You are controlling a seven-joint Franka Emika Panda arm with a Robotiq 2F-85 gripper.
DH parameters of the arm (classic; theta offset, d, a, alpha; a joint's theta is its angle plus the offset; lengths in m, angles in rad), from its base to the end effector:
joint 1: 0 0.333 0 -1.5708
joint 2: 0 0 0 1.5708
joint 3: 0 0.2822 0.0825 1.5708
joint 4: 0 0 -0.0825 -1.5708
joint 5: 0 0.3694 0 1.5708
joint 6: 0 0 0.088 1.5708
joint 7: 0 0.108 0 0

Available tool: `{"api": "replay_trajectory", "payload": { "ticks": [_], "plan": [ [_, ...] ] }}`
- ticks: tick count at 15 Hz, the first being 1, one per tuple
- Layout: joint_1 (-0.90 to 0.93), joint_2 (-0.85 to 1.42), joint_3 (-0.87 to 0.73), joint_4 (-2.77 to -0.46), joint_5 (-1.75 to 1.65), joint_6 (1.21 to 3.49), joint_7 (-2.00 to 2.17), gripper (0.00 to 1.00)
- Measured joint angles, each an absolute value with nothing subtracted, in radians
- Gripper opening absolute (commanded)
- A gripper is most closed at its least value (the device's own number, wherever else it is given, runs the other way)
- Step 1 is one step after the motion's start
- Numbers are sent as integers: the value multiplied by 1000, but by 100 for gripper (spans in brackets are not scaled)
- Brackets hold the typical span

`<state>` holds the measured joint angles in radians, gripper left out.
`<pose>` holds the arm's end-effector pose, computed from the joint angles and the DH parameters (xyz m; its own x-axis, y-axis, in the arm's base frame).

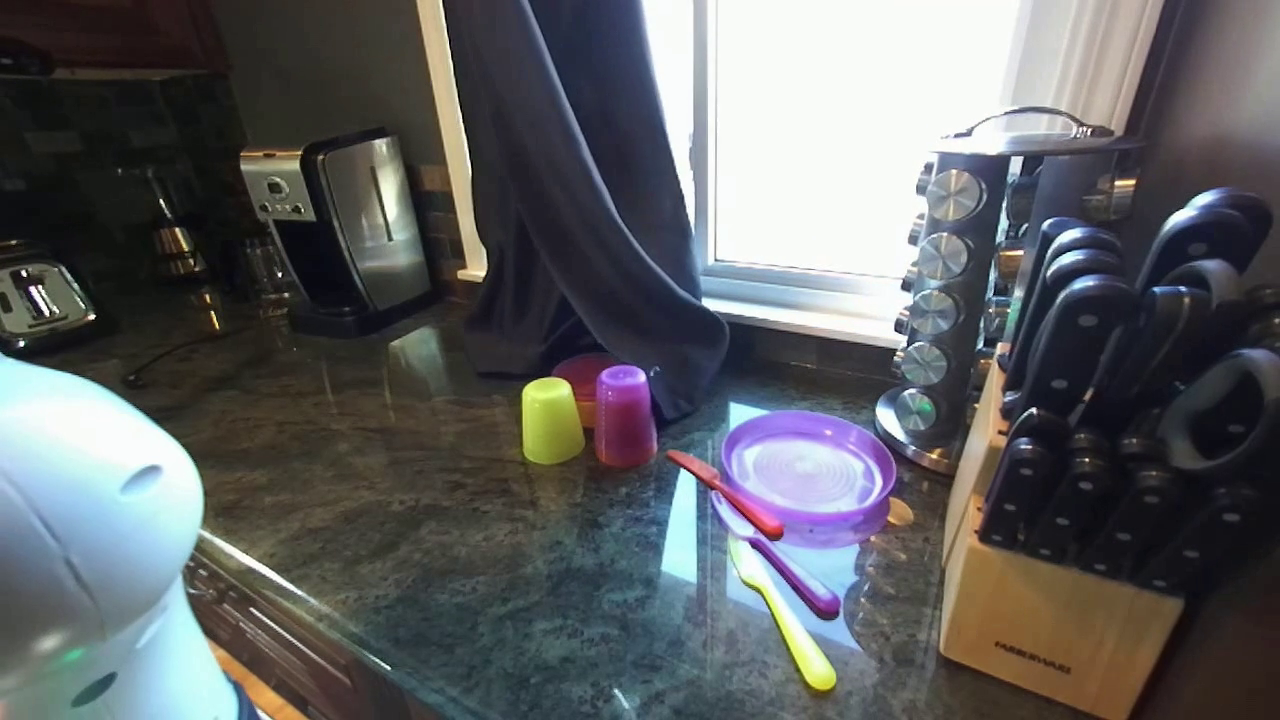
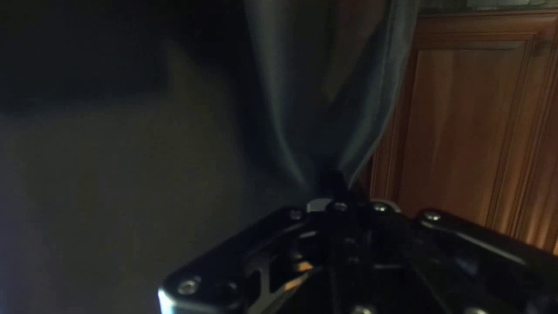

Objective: Open the curtain

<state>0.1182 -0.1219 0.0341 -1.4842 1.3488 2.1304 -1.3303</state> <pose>0.5101 0.1243 0.7977 -0.0186 0.0929 0.9955 0.9044 -0.4230 0.0564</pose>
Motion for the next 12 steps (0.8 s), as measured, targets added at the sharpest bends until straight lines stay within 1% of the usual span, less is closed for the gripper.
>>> {"api": "replay_trajectory", "payload": {
  "ticks": [4, 12],
  "plan": [
    [134, -78, 81, -1445, 1389, 2120, -1334, 1],
    [175, 71, 161, -1293, 1390, 2133, -1360, 1]
  ]
}}
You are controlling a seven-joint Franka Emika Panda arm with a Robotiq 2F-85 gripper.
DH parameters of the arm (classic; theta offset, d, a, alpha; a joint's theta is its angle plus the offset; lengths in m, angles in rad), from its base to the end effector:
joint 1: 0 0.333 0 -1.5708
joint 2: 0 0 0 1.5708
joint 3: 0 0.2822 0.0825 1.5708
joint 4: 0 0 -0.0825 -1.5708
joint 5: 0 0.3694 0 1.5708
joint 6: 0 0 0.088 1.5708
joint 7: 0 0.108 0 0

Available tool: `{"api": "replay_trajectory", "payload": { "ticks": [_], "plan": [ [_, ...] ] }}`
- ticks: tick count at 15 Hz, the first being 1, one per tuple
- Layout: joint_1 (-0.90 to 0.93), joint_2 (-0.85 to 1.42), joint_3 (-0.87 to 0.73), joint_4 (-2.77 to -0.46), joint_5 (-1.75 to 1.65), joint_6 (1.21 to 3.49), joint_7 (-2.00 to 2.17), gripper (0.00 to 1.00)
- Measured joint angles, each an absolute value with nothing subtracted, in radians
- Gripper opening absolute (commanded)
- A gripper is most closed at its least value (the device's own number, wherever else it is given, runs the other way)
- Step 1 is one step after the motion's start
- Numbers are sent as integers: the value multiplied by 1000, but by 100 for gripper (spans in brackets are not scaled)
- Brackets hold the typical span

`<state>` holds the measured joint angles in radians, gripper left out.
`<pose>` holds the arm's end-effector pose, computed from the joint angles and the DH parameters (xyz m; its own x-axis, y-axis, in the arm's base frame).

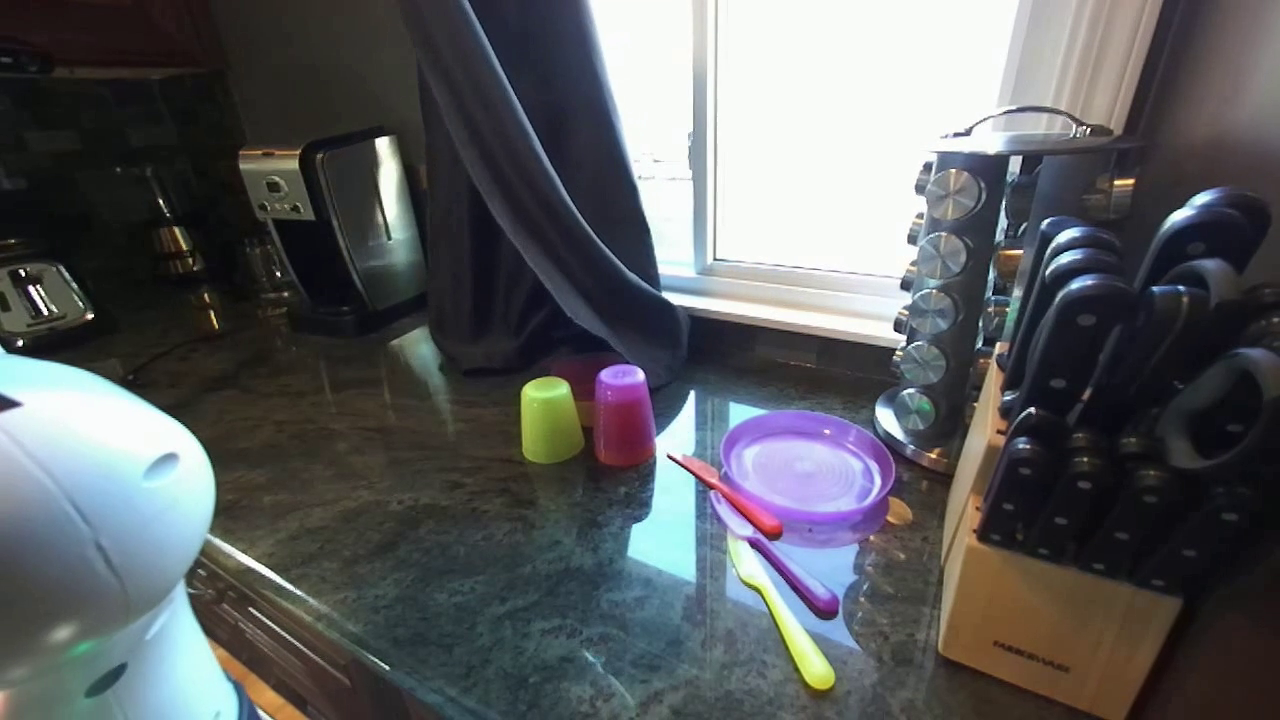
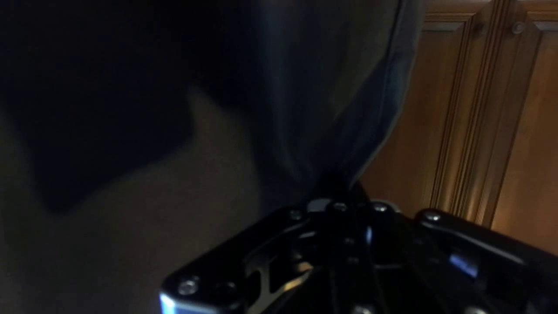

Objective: Open the curtain

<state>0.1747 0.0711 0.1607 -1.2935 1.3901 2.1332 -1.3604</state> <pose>0.5327 0.2263 0.7852 -0.0455 0.0423 0.9981 0.9675 -0.2468 0.0545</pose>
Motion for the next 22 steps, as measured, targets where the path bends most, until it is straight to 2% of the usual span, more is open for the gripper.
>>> {"api": "replay_trajectory", "payload": {
  "ticks": [9, 10, 12, 20, 22],
  "plan": [
    [201, 162, 219, -1206, 1442, 2135, -1361, 1],
    [201, 166, 220, -1204, 1449, 2134, -1361, 27],
    [199, 171, 220, -1203, 1451, 2125, -1361, 34],
    [178, 129, 181, -1287, 1160, 1827, -1222, 96],
    [161, 75, 153, -1290, 1073, 1789, -1147, 100]
  ]
}}
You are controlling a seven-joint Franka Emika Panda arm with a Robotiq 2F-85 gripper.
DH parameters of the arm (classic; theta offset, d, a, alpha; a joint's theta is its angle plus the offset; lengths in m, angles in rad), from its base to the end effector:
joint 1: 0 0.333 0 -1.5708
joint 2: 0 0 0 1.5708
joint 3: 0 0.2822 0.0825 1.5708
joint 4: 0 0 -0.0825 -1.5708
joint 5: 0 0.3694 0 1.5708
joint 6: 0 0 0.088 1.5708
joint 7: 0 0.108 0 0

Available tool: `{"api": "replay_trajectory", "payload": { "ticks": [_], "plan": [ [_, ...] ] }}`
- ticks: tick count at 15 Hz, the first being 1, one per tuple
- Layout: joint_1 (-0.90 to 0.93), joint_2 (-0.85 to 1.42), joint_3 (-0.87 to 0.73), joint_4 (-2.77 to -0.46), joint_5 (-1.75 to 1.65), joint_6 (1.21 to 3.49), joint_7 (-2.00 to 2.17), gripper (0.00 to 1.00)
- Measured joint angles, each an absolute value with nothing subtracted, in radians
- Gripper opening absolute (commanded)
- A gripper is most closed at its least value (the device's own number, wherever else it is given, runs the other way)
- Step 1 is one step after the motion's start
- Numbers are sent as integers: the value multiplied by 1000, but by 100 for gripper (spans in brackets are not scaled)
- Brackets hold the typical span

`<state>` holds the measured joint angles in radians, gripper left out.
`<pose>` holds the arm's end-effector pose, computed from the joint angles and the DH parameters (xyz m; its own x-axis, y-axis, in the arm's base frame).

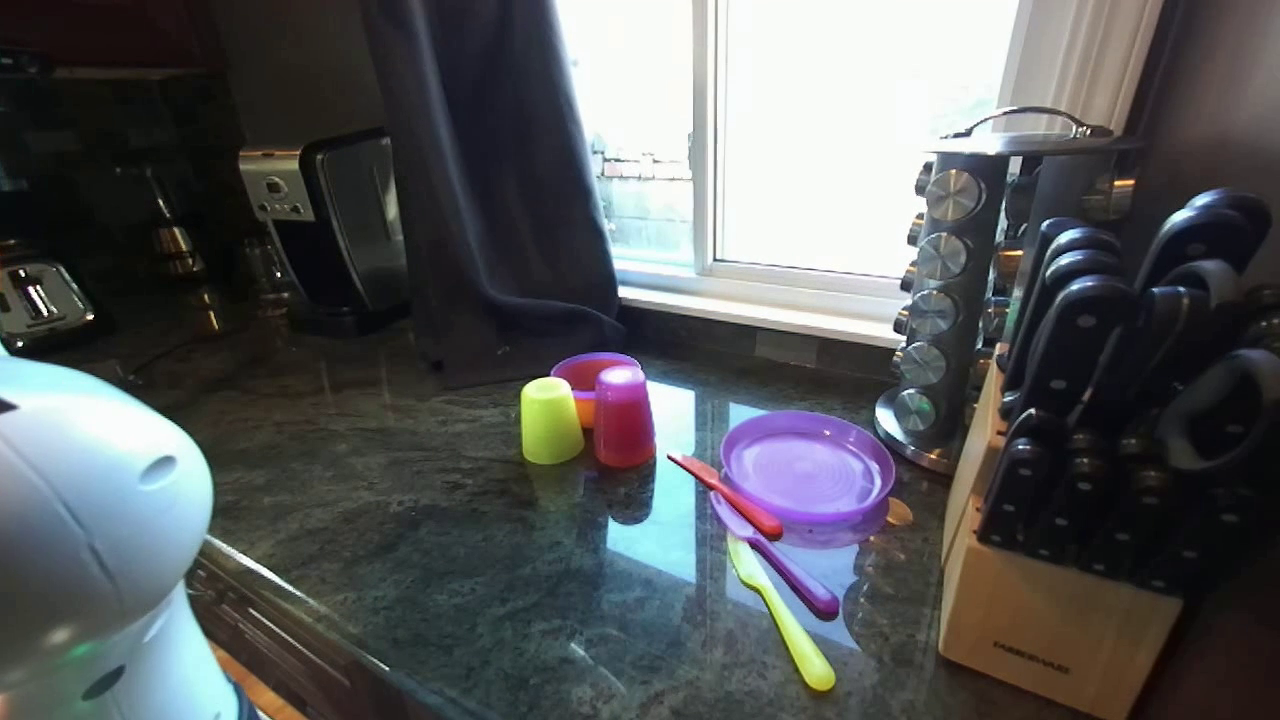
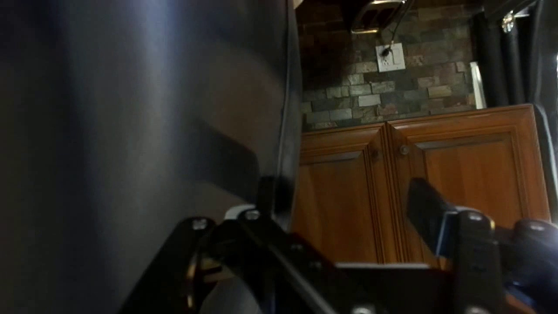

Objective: Open the curtain

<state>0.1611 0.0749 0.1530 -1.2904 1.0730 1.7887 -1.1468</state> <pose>0.5138 0.2415 0.7476 0.1026 0.3978 0.9117 0.9944 -0.0650 -0.0836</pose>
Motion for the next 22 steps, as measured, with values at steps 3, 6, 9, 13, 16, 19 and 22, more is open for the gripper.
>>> {"api": "replay_trajectory", "payload": {
  "ticks": [3, 6, 9, 13, 16, 19, 22],
  "plan": [
    [123, -33, 103, -1294, 954, 1698, -1024, 100],
    [75, -155, 53, -1317, 852, 1611, -924, 100],
    [22, -272, 8, -1365, 753, 1537, -856, 100],
    [-4, -397, -50, -1414, 572, 1484, -788, 100],
    [-8, -471, -62, -1445, 407, 1484, -742, 100],
    [-8, -529, -46, -1487, 249, 1484, -676, 100],
    [-8, -556, -27, -1515, 193, 1485, -642, 100]
  ]
}}
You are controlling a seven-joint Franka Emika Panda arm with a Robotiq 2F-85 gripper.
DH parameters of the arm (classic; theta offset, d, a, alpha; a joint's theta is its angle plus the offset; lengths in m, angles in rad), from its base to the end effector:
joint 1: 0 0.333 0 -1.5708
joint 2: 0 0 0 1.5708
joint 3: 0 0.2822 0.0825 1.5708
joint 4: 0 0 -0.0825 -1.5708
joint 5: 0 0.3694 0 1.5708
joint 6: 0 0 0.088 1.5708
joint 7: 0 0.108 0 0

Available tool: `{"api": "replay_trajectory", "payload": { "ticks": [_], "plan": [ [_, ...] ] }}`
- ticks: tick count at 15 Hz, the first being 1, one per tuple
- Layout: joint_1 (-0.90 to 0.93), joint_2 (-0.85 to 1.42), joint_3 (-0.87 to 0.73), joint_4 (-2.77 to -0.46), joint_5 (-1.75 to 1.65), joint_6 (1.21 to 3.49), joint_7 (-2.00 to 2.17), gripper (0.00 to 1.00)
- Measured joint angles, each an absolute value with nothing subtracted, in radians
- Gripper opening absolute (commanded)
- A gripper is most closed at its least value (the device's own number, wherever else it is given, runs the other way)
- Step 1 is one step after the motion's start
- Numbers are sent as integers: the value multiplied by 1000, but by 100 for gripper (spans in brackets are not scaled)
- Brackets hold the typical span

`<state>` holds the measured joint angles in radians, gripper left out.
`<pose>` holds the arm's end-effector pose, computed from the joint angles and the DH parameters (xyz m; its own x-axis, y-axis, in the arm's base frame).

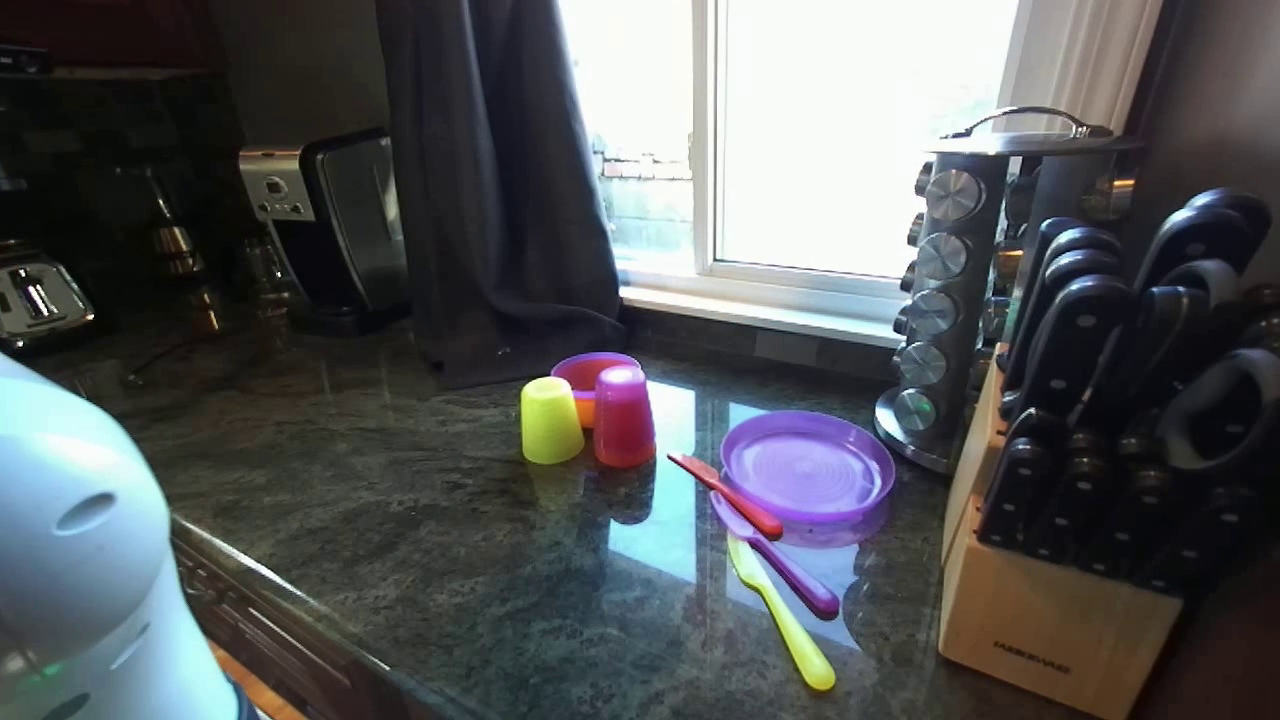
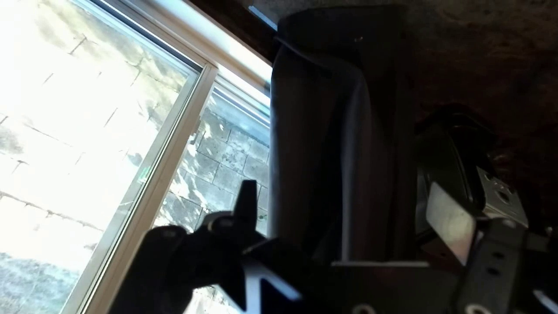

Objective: Open the curtain

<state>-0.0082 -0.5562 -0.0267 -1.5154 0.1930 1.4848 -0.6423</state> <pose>0.3056 0.0054 0.8486 0.6441 0.5744 0.5052 0.5815 -0.7967 0.1645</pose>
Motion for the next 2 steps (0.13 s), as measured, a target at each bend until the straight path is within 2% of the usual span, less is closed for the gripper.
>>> {"api": "replay_trajectory", "payload": {
  "ticks": [2],
  "plan": [
    [-8, -559, -26, -1522, 188, 1485, -640, 100]
  ]
}}
